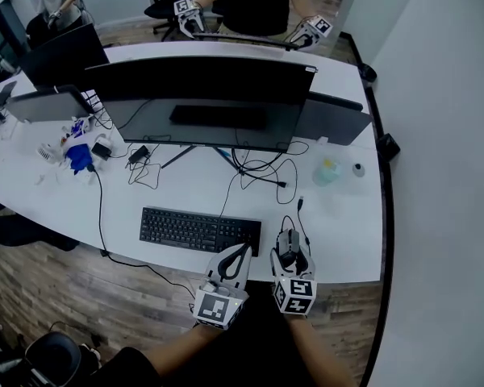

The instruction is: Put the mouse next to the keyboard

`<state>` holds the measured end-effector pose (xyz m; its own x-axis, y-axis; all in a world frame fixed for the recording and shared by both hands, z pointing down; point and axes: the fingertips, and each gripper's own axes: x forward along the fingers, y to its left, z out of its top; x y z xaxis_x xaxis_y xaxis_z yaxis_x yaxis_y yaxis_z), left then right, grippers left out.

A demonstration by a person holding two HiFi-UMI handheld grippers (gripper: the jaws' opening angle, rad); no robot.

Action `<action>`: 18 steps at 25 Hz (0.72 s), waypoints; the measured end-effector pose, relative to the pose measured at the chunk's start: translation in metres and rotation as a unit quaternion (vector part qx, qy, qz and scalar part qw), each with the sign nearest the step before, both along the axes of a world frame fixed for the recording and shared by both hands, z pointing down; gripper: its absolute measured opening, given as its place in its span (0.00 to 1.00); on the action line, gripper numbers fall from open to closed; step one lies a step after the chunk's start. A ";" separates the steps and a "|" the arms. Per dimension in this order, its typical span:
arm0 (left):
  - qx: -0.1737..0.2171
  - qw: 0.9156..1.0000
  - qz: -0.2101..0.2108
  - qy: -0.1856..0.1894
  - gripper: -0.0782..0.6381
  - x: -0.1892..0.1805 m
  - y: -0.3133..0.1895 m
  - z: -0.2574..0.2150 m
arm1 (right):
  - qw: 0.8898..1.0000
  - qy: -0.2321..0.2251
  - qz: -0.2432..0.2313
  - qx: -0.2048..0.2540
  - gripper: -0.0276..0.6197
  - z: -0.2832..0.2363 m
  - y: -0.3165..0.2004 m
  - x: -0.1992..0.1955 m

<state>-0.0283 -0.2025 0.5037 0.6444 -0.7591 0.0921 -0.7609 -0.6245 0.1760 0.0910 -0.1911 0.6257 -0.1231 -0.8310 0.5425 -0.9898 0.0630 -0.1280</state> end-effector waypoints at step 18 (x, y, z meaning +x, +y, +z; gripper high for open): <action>-0.042 0.998 -0.017 -0.041 0.13 0.018 -0.063 0.024 | 0.992 0.008 -0.039 -0.117 0.51 0.106 -0.043 0.017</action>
